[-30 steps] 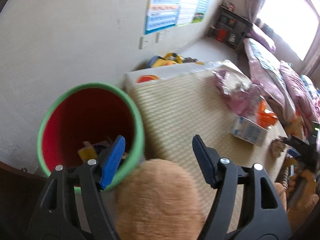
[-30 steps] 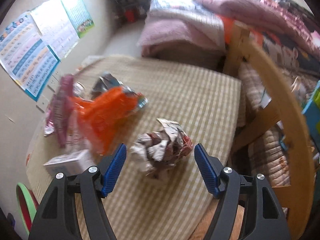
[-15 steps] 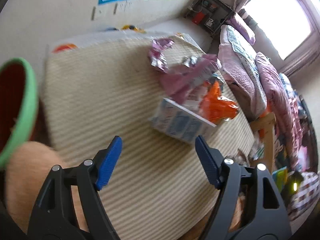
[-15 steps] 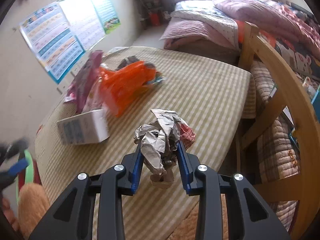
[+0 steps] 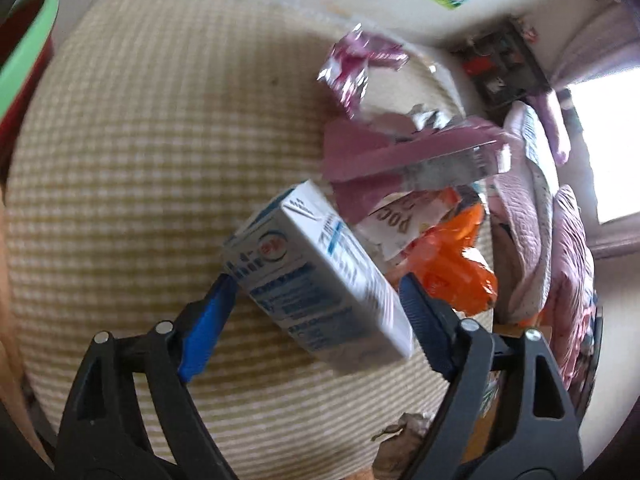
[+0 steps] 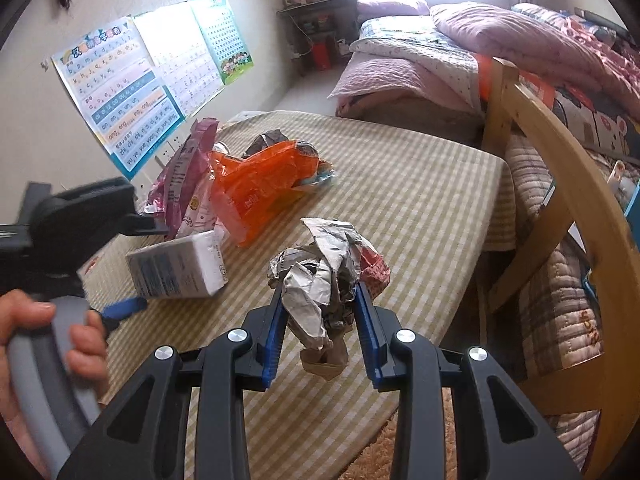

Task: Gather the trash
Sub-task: 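Grasp the white milk carton with the left gripper while the right holds the paper ball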

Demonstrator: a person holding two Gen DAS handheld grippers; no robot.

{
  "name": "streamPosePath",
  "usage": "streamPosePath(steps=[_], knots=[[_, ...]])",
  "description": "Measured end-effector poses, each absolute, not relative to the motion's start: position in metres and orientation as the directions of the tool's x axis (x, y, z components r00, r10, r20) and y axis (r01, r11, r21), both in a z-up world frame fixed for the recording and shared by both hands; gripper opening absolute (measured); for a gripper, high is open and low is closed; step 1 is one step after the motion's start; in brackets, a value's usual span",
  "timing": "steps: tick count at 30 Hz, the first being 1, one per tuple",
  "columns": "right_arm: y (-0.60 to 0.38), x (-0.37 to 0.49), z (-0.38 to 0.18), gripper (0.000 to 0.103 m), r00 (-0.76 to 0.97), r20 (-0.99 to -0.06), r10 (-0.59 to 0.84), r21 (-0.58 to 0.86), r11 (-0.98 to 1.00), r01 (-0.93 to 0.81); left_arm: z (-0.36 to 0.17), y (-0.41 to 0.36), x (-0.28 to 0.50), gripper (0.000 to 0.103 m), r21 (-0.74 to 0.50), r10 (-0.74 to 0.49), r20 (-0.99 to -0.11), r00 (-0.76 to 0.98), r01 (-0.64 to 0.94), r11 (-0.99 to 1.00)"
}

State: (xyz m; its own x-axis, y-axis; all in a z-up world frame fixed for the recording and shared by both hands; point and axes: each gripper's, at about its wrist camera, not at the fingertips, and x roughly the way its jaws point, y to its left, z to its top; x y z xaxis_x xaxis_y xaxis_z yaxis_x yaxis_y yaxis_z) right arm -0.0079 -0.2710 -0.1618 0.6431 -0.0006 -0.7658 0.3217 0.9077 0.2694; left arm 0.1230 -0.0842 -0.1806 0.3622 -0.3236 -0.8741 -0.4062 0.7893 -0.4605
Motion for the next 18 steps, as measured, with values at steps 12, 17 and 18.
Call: streamPosePath(steps=[12, 17, 18], knots=[[-0.274, -0.005, -0.170, 0.032, 0.630, -0.776, 0.017, 0.281, 0.904, 0.322, -0.178, -0.102, 0.117, 0.058, -0.459, -0.366, -0.875, 0.317, -0.301, 0.836], [-0.272, -0.003, -0.171, 0.032, 0.626, -0.780, 0.019, 0.275, 0.908, 0.316, -0.157, -0.096, 0.109, 0.044, -0.414, -0.360, -0.880, 0.311, -0.129, 0.901], [-0.271, -0.003, -0.172, 0.032, 0.624, -0.781, 0.020, 0.274, 0.909, 0.314, -0.153, -0.092, 0.103, 0.044, -0.392, -0.351, -0.883, 0.313, -0.080, 0.916]])
